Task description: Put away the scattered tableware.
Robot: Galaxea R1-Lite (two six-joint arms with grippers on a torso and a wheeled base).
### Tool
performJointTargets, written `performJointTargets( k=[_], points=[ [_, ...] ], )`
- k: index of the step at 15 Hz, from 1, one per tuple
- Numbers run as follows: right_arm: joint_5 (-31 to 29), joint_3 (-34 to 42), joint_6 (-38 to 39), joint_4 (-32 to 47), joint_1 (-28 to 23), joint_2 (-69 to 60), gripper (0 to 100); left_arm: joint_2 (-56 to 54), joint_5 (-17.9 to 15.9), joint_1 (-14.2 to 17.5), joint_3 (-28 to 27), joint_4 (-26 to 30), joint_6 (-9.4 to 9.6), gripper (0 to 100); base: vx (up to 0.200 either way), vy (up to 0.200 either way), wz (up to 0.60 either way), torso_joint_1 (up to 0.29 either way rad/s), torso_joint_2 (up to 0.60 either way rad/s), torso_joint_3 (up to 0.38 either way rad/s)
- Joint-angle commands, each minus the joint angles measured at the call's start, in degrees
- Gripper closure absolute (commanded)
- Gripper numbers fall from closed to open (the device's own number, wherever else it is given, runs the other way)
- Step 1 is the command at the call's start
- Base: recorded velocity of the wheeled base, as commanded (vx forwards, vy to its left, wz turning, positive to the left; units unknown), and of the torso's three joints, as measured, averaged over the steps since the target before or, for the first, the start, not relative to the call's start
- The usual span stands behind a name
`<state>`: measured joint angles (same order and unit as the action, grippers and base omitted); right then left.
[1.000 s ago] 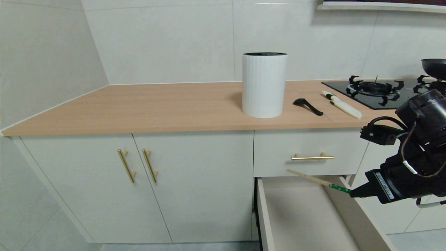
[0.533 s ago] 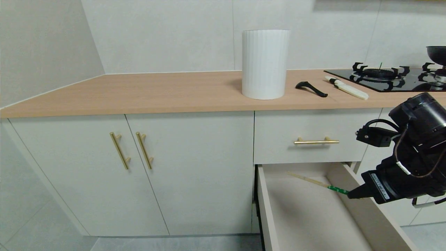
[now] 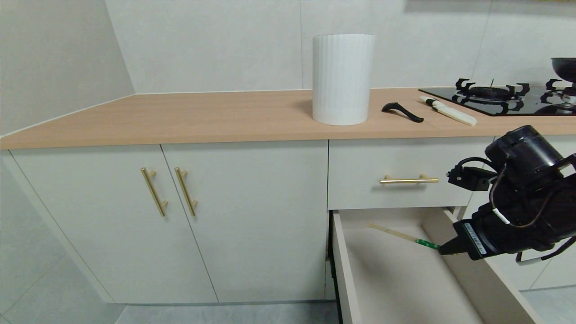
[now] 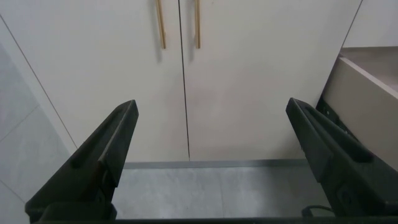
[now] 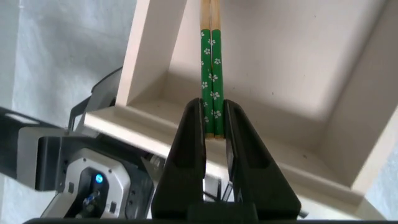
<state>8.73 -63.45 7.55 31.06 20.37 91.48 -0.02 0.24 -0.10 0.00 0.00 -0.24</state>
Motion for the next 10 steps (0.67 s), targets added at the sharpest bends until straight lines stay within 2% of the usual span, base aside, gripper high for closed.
performJointTargets(
  k=[1,3,6,10],
  points=[
    [-0.7,-0.1,0.5,-2.4,0.5,8.4,100,0.0,0.0,0.0,0.0,0.0,-0.02,0,0.000,0.000,0.00,0.000,0.00,0.000],
    [-3.8,0.0,2.5,-8.4,1.1,16.8,100,0.0,0.0,0.0,0.0,0.0,-0.02,0,0.000,0.000,0.00,0.000,0.00,0.000],
    [-7.6,-0.2,11.7,-19.2,2.7,25.9,100,0.0,0.0,0.0,0.0,0.0,-0.02,0,0.000,0.000,0.00,0.000,0.00,0.000],
    [-8.2,-0.1,14.8,-25.4,3.7,32.1,100,0.0,0.0,0.0,0.0,0.0,-0.02,0,0.000,0.000,0.00,0.000,0.00,0.000]
  ],
)
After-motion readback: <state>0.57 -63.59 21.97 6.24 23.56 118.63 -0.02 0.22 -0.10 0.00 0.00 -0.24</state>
